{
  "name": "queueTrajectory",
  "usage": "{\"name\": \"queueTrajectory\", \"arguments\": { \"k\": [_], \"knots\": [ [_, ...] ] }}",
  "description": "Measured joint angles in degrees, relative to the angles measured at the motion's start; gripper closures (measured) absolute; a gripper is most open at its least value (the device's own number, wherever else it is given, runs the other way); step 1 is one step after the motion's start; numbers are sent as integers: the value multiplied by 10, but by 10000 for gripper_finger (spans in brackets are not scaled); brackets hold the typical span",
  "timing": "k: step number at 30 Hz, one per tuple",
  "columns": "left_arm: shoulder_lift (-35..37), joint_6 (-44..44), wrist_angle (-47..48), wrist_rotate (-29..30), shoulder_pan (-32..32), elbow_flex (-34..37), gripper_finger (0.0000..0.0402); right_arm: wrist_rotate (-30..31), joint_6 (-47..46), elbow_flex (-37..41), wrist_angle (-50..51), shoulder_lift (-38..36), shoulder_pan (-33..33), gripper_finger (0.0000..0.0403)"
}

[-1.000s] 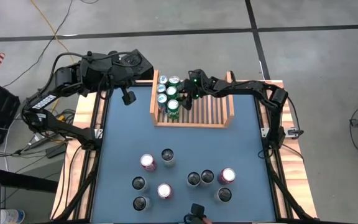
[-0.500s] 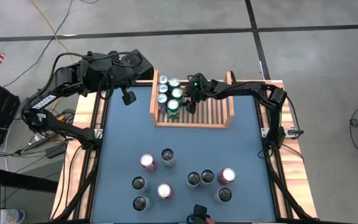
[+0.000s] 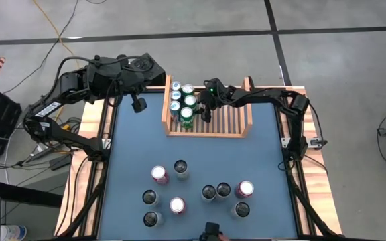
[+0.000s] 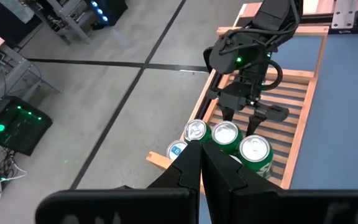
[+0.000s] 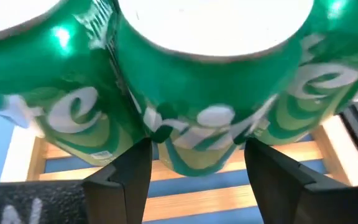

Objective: Place canned beverage on shelf
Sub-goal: Adjust the soda cans on the shelf

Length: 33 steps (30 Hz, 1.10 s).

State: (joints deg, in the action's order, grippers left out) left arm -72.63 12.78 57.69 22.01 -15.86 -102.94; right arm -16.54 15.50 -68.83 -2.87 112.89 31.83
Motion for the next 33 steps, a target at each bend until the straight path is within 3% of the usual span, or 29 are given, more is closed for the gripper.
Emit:
{"name": "queueTrajectory", "arguments": {
  "k": [21, 33],
  "knots": [
    [-30, -5, 20, -6, -9, 0, 402, 7, -21, -33, 15, 34, -12, 143],
    [-30, -21, 20, -16, -9, 0, 402, 13, 20, -86, 180, -12, -2, 142]
  ]
}}
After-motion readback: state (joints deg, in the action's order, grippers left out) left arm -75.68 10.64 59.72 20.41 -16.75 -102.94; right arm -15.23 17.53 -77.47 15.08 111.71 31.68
